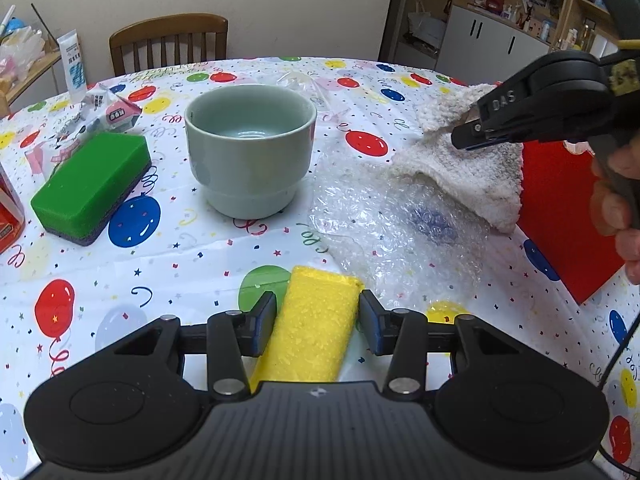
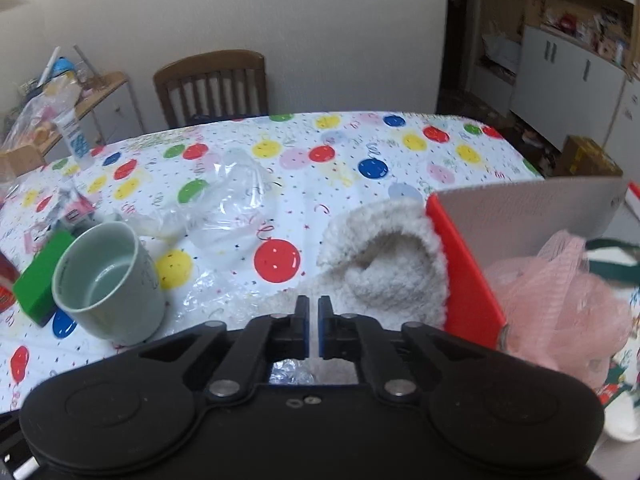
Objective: Organize soft objects
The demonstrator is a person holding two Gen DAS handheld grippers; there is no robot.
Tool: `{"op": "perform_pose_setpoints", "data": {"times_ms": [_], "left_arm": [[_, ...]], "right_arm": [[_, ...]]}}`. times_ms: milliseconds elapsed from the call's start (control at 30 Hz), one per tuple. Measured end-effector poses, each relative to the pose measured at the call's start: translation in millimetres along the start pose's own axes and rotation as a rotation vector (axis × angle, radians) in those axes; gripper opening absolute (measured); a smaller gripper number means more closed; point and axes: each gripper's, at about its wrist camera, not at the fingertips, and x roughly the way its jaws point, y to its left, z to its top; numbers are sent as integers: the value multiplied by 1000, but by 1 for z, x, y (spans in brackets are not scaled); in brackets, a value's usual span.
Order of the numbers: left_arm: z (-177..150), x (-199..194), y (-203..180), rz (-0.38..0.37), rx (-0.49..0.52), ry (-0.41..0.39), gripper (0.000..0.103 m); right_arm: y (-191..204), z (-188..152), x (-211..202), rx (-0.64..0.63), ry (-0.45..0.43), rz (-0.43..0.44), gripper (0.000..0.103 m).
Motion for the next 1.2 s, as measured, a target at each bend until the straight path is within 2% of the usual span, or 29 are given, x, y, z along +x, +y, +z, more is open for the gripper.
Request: {"op": "perform_pose_setpoints", "data": {"times_ms": [167,200,267,300,333,400,600,867,967,1000,1200], "left_arm": [[-1,-3,-1,5,-7,-3,44],[-1,-4,-2,6,-5,-5,44],[-2,-3,-2,8,-1,-2,44],[-3,-3,-2,9,0,-1,44],[-3,-3,-2,10,-2,1,44],[-4,-2,0,9,-7,2,44],[-4,-3,0,7,-4,1,44],[-3,-2,1,-2,-5,-2,43],[-3,-2,1,-7,-6,-4,43],[-3,-2,2,-8,-7,-5,43],[-3,-3,2,-11,-11,-6,43]], "right_arm": [[0,2,4,-35,37,52,4],[2,1,6,-43,37,54,6],[4,0,10,-54,37,54,16],[5,0,12,-60,37,53,29],[7,-1,13,-68,35,47,49],[10,-4,13,-90,29,45,69],[22,-7,25,-178,42,23,65],[25,-12,48,-233,80,-20,47],[19,-10,50,-183,80,-28,34],[16,-9,50,-158,79,-27,24],[4,-8,45,-68,52,-32,7]]}}
